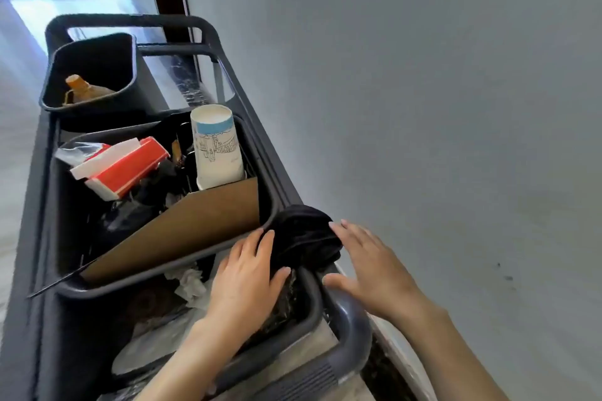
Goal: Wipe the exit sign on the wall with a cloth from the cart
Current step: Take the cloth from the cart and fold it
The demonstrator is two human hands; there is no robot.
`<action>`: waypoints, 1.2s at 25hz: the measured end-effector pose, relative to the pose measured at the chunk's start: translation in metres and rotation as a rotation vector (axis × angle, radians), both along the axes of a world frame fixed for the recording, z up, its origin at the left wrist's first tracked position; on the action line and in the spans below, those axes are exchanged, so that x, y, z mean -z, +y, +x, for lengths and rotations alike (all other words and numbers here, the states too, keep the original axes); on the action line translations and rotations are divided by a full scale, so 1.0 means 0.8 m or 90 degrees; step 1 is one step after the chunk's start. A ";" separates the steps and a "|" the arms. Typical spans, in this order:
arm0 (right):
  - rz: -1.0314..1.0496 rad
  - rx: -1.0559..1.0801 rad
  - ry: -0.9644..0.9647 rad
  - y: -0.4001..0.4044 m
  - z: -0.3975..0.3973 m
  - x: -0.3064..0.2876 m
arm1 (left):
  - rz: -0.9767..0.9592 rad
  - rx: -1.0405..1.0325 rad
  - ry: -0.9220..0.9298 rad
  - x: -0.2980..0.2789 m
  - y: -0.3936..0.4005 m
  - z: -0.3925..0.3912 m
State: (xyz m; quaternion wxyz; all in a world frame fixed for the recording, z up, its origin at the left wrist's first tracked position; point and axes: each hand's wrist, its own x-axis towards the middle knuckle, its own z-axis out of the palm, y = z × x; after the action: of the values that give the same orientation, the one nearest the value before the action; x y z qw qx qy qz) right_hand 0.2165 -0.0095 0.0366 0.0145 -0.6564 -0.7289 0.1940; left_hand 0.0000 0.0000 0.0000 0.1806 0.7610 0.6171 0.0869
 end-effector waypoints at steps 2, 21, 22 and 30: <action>-0.018 -0.015 0.015 0.026 0.000 0.007 | -0.023 -0.021 -0.056 0.011 0.010 -0.001; 0.040 0.090 0.206 0.053 0.008 0.045 | -0.023 0.053 -0.176 0.025 0.050 0.032; 0.045 0.116 0.247 0.044 0.019 0.040 | -0.027 0.068 -0.210 0.015 0.048 0.037; 0.028 0.285 0.648 -0.074 0.128 -0.013 | -0.164 0.143 -0.402 -0.046 -0.001 0.135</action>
State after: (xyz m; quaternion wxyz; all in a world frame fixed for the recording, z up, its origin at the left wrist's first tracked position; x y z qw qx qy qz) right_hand 0.3187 -0.0688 0.0471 0.4191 -0.6184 -0.4762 0.4638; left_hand 0.1083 -0.0010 0.0368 0.4649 0.7306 0.4496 0.2189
